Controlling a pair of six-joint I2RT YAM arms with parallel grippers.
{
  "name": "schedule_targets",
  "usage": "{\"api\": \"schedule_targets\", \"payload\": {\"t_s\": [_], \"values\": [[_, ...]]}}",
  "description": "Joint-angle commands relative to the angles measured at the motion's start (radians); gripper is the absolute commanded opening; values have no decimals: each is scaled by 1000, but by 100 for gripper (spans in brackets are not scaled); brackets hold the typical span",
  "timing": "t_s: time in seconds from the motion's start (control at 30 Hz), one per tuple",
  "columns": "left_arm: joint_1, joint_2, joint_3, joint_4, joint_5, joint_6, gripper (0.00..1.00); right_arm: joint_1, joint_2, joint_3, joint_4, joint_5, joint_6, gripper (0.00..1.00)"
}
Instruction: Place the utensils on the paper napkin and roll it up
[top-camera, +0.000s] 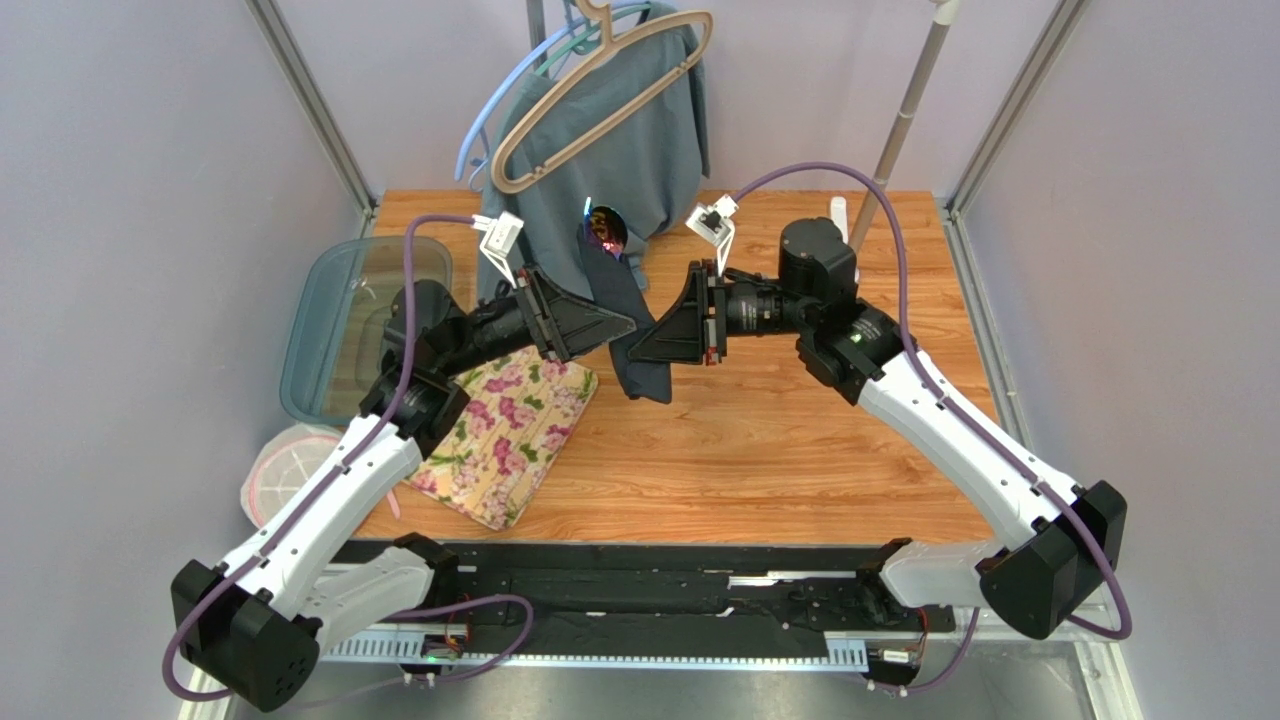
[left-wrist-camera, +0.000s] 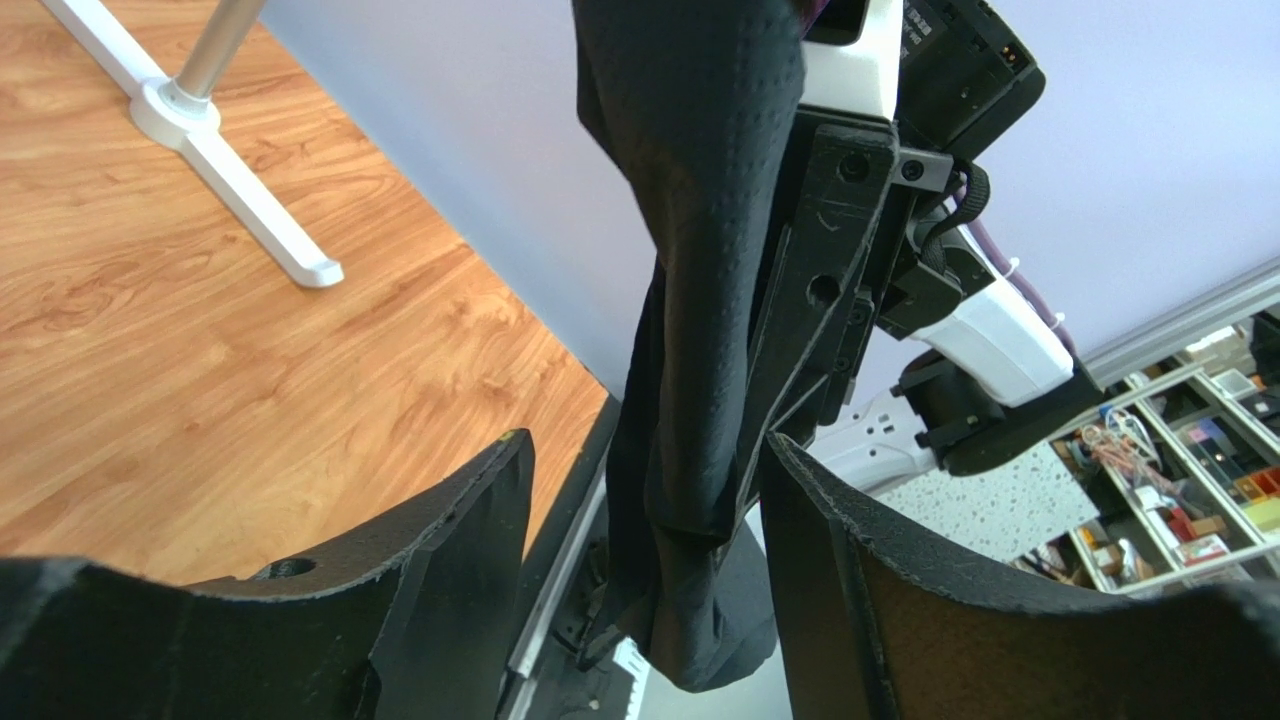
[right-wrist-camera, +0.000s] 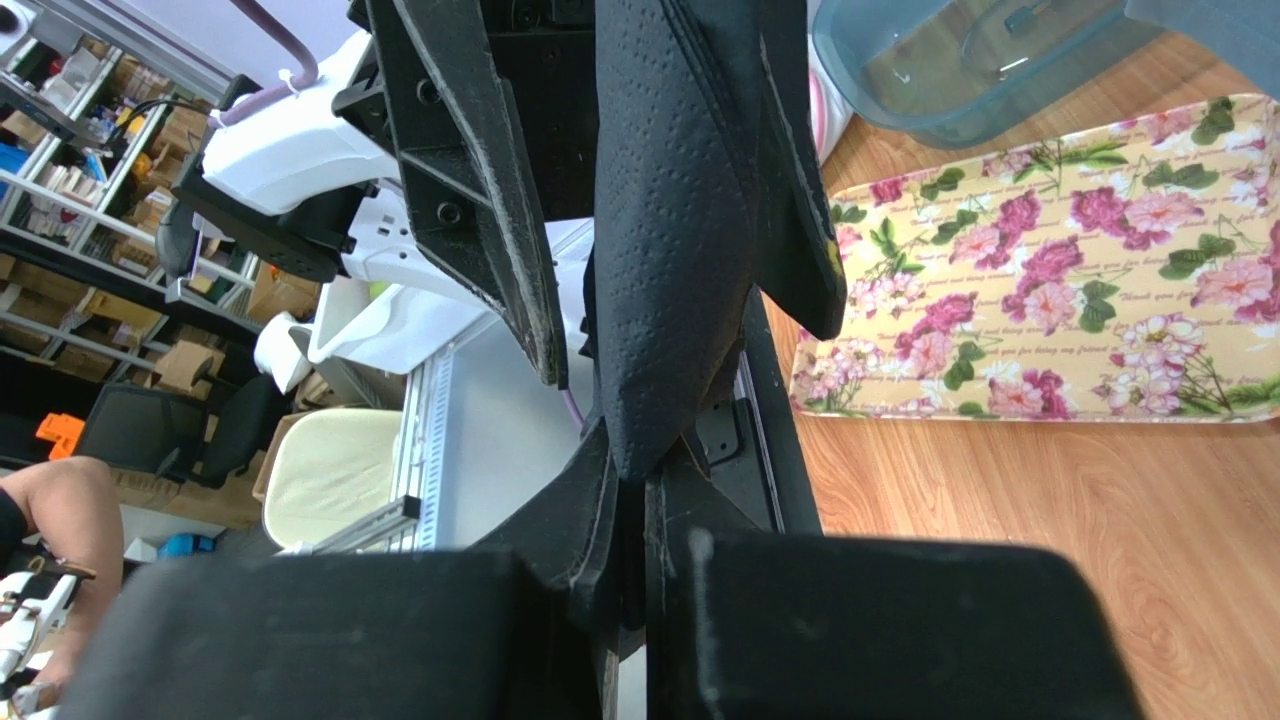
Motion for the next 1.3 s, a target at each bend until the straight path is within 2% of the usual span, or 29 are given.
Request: {"api": "schedule_targets", "payload": {"t_s": [0.0, 0.1, 0.23, 0.37, 0.6, 0.73, 0.77, 0.87, 0.9, 1.17, 1.27], "values": [[2, -21, -9, 72, 7, -28, 66, 1, -37, 54, 134, 9, 38, 0], [2, -23, -9, 92, 12, -47, 66, 2, -35, 46, 192, 1, 72, 0], [0, -12, -3, 121, 18, -93, 58, 1, -32, 31, 241, 3, 96, 0], [0, 0, 6, 152, 21, -113, 57, 1, -18, 28, 288, -2, 121, 0], [-4, 8, 12, 150, 7, -148, 50, 4, -11, 25, 310, 8, 129, 0], [-6, 14, 20, 155, -4, -166, 42, 7, -9, 14, 318, 8, 130, 0], [-6, 14, 21, 155, -4, -169, 40, 7, -9, 11, 322, 6, 127, 0], [-7, 17, 31, 158, -7, -174, 19, 10, -8, 6, 328, 6, 125, 0], [-6, 17, 35, 155, -11, -174, 1, 13, -6, 5, 330, 6, 124, 0], [-3, 5, 32, 156, 5, -137, 0, 16, -9, -6, 307, 3, 96, 0], [3, -7, 31, 150, 28, -78, 0, 13, -11, -1, 261, 3, 58, 4]]}}
